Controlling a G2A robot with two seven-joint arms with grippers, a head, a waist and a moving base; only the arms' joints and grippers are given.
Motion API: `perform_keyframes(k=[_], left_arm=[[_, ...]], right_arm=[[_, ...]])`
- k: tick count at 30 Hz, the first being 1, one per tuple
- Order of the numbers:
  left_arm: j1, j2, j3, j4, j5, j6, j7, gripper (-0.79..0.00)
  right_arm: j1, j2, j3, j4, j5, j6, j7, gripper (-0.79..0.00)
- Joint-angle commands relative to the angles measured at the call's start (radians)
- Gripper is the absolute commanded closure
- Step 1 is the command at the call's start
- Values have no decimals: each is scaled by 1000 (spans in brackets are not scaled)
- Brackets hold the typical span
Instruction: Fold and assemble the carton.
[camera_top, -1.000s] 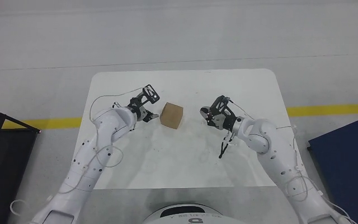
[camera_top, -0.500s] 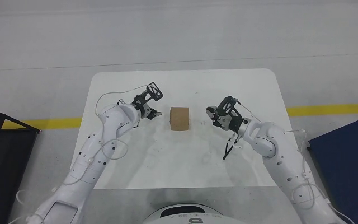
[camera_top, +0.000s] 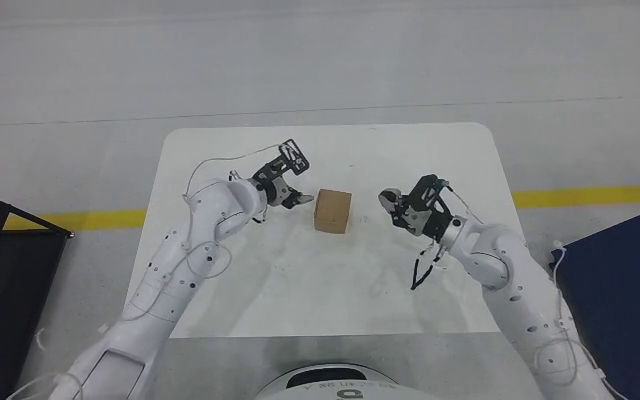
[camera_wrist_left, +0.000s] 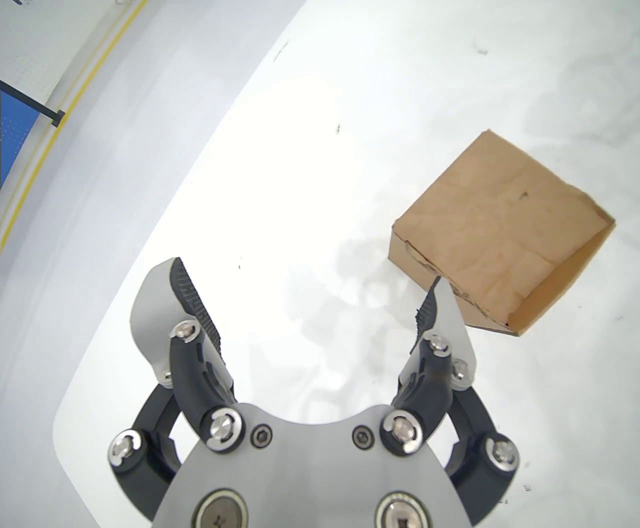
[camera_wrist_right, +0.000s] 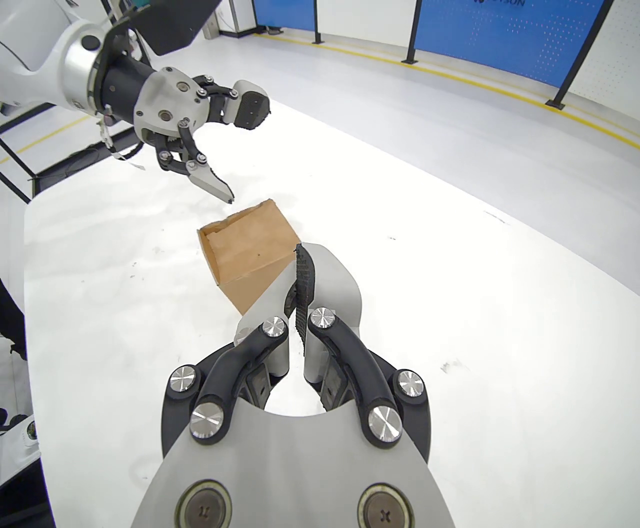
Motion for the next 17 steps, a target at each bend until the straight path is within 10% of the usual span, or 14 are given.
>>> perform_keyframes(k=[1, 4, 5, 6, 8, 9, 17], left_arm=[[24, 9, -41, -32, 6, 12, -27, -785], [87, 28, -129, -124, -1, 29, -54, -785], [112, 33, -162, -164, -13, 32, -55, -785], [139, 38, -195, -203, -39, 32, -49, -785], [163, 43, -229, -241, -75, 29, -40, -785], [157, 42, -222, -232, -67, 30, -43, -785], [163, 43, -229, -241, -75, 29, -40, -784]], right_arm=[[-27, 6, 38, -4, 8, -32, -33, 0], [-70, 18, 112, -15, 11, -98, -70, 0], [-80, 23, 138, -24, 8, -134, -71, -308], [-86, 29, 165, -32, -1, -175, -60, -785], [-86, 29, 165, -32, -1, -175, -60, -785], [-87, 30, 170, -33, -1, -190, -61, -8], [-86, 29, 165, -32, -1, -175, -60, -460]])
